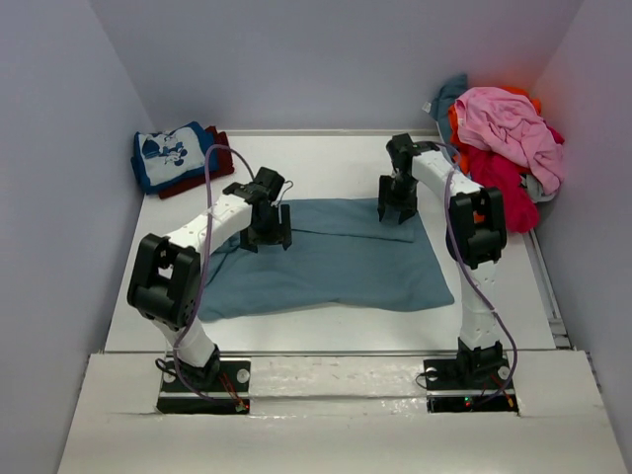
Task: Fold and stack the t-shirts
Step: Fold the flattened tshirt in 1/3 of the way
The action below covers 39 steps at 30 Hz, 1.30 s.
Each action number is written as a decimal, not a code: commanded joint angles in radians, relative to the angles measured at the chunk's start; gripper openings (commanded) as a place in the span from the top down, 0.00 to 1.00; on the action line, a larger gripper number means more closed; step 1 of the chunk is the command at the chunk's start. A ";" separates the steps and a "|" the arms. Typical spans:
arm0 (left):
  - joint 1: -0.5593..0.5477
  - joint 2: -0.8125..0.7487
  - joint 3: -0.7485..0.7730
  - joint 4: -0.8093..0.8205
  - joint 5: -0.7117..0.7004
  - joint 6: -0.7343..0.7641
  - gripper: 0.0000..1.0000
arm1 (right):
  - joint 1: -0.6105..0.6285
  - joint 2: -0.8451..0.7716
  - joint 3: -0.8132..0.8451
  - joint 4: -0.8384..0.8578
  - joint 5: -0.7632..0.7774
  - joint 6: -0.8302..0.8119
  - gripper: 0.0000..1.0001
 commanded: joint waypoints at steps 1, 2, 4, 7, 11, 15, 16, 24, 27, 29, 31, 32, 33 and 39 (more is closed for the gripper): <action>0.011 -0.077 -0.078 -0.027 -0.041 -0.021 0.16 | 0.006 -0.074 -0.027 -0.016 -0.012 -0.003 0.38; 0.011 -0.080 -0.090 -0.027 -0.038 -0.025 0.16 | 0.006 -0.082 -0.044 -0.014 -0.010 -0.003 0.38; 0.011 -0.077 -0.097 -0.027 -0.042 -0.028 0.16 | 0.006 -0.105 -0.064 -0.017 0.011 -0.001 0.38; 0.011 -0.060 -0.086 -0.032 -0.045 -0.026 0.16 | 0.006 -0.128 -0.094 -0.033 0.040 0.005 0.38; 0.001 -0.008 -0.054 -0.055 -0.054 -0.012 0.16 | 0.006 -0.185 -0.154 -0.031 0.055 0.017 0.38; 0.001 0.018 -0.038 -0.058 -0.057 -0.005 0.16 | 0.006 -0.229 -0.196 -0.040 0.098 0.034 0.38; 0.001 0.024 -0.037 -0.058 -0.048 -0.002 0.16 | 0.006 -0.236 -0.215 -0.042 0.108 0.037 0.38; 0.001 0.089 -0.020 -0.056 -0.024 0.005 0.16 | 0.006 -0.272 -0.295 -0.014 0.112 0.068 0.38; 0.001 0.121 -0.002 -0.061 -0.015 0.009 0.16 | 0.006 -0.265 -0.301 -0.003 0.112 0.075 0.38; 0.001 0.130 0.017 -0.064 -0.014 0.011 0.16 | 0.006 -0.257 -0.308 0.007 0.115 0.077 0.38; 0.001 0.136 0.029 -0.067 -0.010 0.018 0.15 | 0.006 -0.246 -0.311 0.018 0.118 0.080 0.38; 0.001 0.140 0.035 -0.070 -0.007 0.020 0.15 | 0.006 -0.231 -0.309 0.020 0.115 0.082 0.38; 0.001 0.144 0.049 -0.072 -0.002 0.026 0.14 | 0.006 -0.225 -0.308 0.023 0.111 0.082 0.38; 0.001 0.175 0.103 -0.079 0.048 0.041 0.12 | 0.006 -0.183 -0.303 0.038 0.112 0.082 0.38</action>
